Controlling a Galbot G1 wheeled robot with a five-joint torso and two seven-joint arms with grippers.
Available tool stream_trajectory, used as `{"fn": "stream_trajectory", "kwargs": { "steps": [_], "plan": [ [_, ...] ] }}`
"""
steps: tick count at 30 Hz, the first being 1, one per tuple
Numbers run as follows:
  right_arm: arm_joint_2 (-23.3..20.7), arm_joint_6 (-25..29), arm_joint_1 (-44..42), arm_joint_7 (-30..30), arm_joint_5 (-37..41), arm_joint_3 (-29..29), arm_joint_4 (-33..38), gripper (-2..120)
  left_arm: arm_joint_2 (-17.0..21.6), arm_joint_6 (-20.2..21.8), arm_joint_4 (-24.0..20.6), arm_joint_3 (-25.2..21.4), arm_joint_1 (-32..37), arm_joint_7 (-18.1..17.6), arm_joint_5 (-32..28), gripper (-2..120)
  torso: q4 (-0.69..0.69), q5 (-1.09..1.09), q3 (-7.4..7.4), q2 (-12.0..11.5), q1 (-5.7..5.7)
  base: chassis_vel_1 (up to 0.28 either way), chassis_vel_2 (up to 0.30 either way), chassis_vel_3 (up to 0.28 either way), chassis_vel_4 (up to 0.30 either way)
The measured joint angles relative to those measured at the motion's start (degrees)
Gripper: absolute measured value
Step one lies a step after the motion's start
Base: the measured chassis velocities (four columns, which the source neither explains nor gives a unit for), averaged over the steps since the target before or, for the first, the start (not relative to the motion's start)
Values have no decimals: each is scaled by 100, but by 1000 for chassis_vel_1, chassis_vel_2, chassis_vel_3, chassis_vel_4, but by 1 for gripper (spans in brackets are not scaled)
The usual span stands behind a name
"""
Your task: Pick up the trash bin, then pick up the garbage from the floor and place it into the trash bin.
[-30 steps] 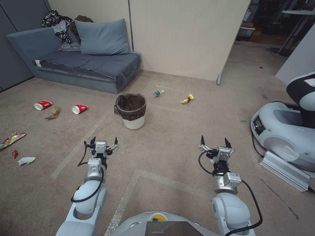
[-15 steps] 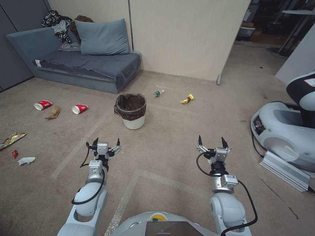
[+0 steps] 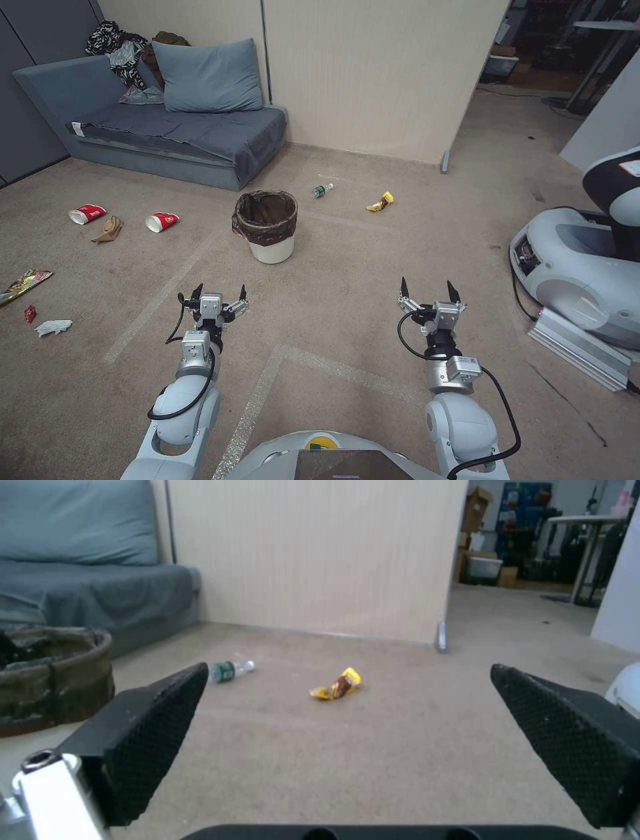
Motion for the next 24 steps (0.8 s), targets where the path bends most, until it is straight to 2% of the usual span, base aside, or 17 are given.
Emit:
{"fn": "stream_trajectory", "kwargs": {
  "steps": [4, 9, 17, 18, 24],
  "plan": [
    [0, 17, 4, 3, 4, 1, -24, 100, -8, -18, 9, -7, 10, 0, 26, 100, 0, 1, 0, 0, 0, -80, 89, 79, -57],
    [0, 34, -6, 5, 4, -8, -42, 100, -24, -32, 19, -8, 20, 0, 35, 100, 0, 1, 1, 0, 0, -180, 184, 194, -187],
    [-1, 43, 4, 7, 4, -12, -58, 100, -27, -34, 20, -7, 17, -1, 36, 100, -2, 0, 0, 0, 0, -241, 243, 258, -256],
    [-1, 45, 4, -1, 4, -14, -70, 100, -31, -33, 21, -8, 18, -2, 36, 100, 2, 3, 1, 0, 0, -283, 295, 292, -294],
    [-2, 68, 5, -33, 2, -18, -85, 100, -37, -33, 18, -6, 18, -4, 36, 100, -2, 0, 0, 0, 0, -292, 294, 290, -293]
  ]
}}
